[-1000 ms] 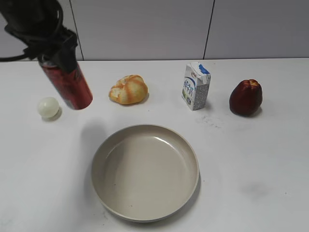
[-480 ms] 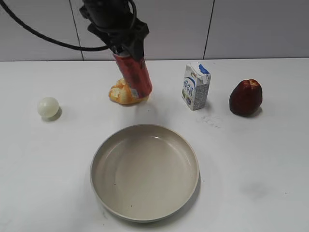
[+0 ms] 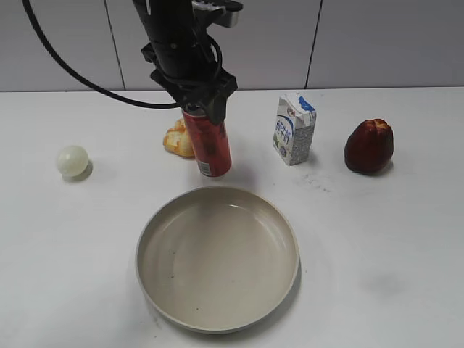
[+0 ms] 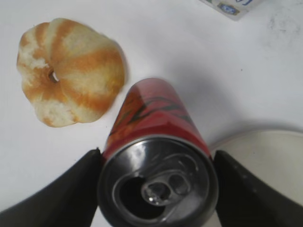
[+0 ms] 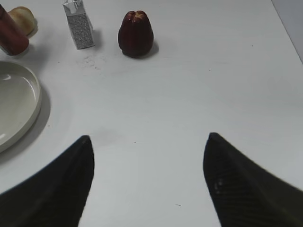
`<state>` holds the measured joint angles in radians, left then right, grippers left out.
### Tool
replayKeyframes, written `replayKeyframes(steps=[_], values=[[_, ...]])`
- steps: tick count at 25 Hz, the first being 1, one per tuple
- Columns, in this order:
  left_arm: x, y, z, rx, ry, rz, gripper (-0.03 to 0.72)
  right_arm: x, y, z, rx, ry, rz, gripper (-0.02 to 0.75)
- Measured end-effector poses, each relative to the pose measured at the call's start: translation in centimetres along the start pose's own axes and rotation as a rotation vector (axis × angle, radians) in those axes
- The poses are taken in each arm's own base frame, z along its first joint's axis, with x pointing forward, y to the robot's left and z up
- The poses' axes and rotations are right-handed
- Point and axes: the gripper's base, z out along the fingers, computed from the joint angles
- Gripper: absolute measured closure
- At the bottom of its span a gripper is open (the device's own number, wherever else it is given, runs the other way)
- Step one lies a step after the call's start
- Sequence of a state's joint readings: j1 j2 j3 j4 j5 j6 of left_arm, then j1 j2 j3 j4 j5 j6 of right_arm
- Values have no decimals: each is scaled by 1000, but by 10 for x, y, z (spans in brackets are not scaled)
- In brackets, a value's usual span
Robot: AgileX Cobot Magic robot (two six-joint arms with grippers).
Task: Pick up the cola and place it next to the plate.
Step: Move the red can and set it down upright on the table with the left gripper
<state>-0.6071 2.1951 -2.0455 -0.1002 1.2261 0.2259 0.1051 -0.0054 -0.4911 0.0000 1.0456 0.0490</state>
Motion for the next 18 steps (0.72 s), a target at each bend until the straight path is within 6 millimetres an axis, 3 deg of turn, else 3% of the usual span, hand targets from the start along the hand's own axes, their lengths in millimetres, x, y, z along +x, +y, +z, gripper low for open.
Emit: replayKeyframes(steps=[12, 18], values=[[-1, -7, 0, 31, -6, -2, 141, 0, 0, 0, 0, 0, 0, 163], [-1, -7, 0, 30, -7, -6, 71, 0, 0, 0, 0, 0, 0, 163]])
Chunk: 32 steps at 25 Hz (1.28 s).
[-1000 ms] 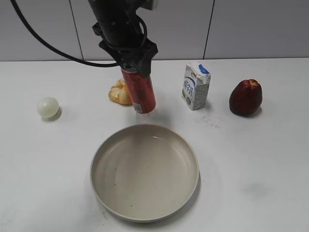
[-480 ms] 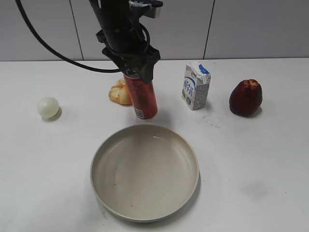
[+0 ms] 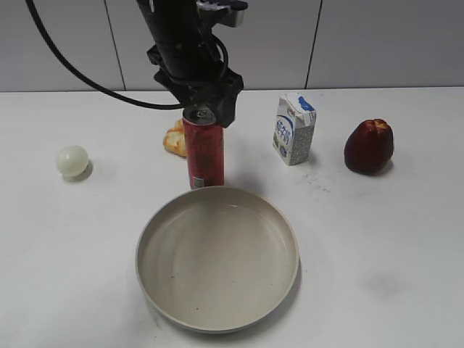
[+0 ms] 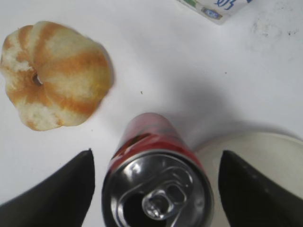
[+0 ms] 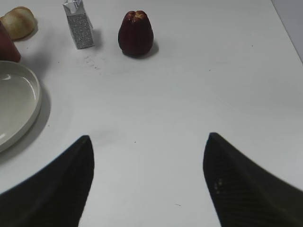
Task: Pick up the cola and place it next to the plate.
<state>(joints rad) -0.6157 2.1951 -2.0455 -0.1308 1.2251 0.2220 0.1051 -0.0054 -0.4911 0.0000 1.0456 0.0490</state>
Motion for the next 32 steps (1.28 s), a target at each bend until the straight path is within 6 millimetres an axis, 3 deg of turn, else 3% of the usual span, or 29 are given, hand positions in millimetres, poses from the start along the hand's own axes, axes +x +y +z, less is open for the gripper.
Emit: replayKeyframes(steps=[5, 7, 10, 13, 17, 21, 23, 26, 29, 32], values=[[0, -1, -11, -4, -22, 0, 59, 0, 0, 0, 0, 0, 0, 163], [-1, -3, -30, -17, -61, 5, 59, 0, 0, 0, 0, 0, 0, 163], [4, 3, -75, -61, -148, -12, 59, 0, 0, 0, 0, 0, 0, 163], [16, 28, -118, -146, -222, -101, 66, 0, 0, 0, 0, 0, 0, 163], [46, 80, -170, -269, -303, -274, 75, 0, 0, 0, 0, 0, 0, 163], [95, 129, -221, -380, -368, -453, 89, 0, 0, 0, 0, 0, 0, 163], [131, 147, -245, -439, -381, -551, 94, 0, 0, 0, 0, 0, 0, 163], [192, 159, -265, -506, -349, -698, 95, 0, 0, 0, 0, 0, 0, 163], [245, 143, -275, -547, -312, -800, 96, 0, 0, 0, 0, 0, 0, 163], [276, 102, -265, -523, -287, -806, 96, 0, 0, 0, 0, 0, 0, 163]])
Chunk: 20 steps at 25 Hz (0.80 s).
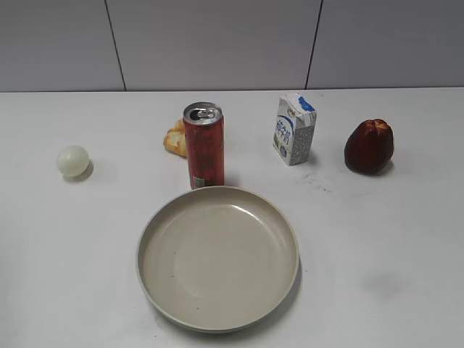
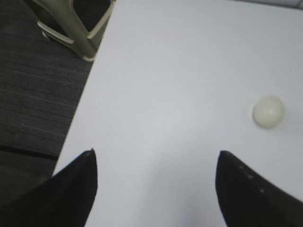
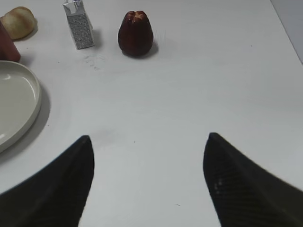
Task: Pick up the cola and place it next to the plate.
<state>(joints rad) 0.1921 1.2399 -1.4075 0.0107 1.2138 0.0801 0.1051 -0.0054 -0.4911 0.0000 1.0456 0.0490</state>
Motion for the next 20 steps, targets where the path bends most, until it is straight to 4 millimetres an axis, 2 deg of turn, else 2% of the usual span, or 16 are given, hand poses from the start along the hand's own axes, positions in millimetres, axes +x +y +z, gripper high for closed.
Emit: replayKeyframes(steps=[5, 12, 15, 20], values=[[82, -23, -20, 83, -41, 65, 96, 0, 0, 0, 0, 0, 0, 163], [184, -26, -20, 95, -142, 71, 97, 0, 0, 0, 0, 0, 1, 163], [216, -26, -20, 94, -216, 69, 97, 0, 0, 0, 0, 0, 1, 163], [249, -27, -18, 89, -331, 66, 97, 0, 0, 0, 0, 0, 1, 163]])
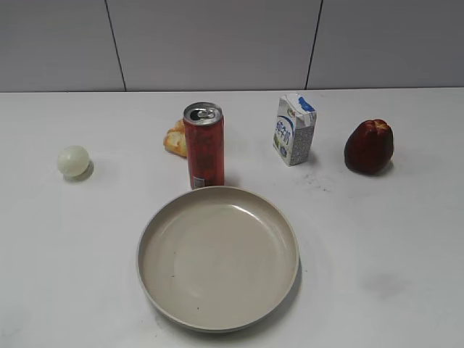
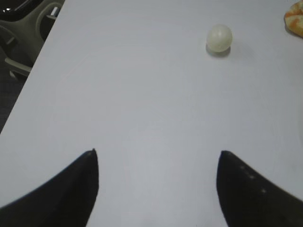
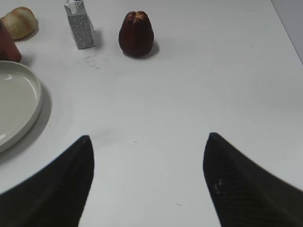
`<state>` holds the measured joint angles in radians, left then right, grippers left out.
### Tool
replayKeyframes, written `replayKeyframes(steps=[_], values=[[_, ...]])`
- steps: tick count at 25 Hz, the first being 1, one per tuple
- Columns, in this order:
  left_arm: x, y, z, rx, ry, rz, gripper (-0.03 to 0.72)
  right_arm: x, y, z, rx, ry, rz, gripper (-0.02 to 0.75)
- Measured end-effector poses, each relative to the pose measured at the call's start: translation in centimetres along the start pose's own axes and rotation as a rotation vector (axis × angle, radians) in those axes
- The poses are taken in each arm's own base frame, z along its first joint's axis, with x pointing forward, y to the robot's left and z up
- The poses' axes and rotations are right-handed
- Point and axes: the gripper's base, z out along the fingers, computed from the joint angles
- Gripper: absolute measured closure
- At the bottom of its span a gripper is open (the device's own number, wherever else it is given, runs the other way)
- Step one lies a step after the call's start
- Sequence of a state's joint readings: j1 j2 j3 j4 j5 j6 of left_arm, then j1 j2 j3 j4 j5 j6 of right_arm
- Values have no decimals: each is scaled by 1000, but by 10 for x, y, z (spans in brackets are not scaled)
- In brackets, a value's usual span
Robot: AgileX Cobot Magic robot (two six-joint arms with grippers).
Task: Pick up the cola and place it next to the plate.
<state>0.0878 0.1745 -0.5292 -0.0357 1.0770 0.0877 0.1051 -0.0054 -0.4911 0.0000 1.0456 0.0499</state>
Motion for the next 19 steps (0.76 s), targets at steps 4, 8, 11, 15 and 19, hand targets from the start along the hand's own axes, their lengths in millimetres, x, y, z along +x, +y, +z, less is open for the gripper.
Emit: replayKeyframes(steps=[4, 8, 11, 15, 19], values=[[9, -1, -7, -8, -89, 3, 97, 0, 0, 0, 0, 0, 0, 163], [13, -1, -12, -11, -135, 4, 97, 0, 0, 0, 0, 0, 0, 163], [16, -2, -16, -13, -167, 5, 97, 0, 0, 0, 0, 0, 0, 163], [18, -2, -17, -15, -181, 6, 97, 0, 0, 0, 0, 0, 0, 163], [18, -2, -17, -15, -182, 6, 97, 0, 0, 0, 0, 0, 0, 163]])
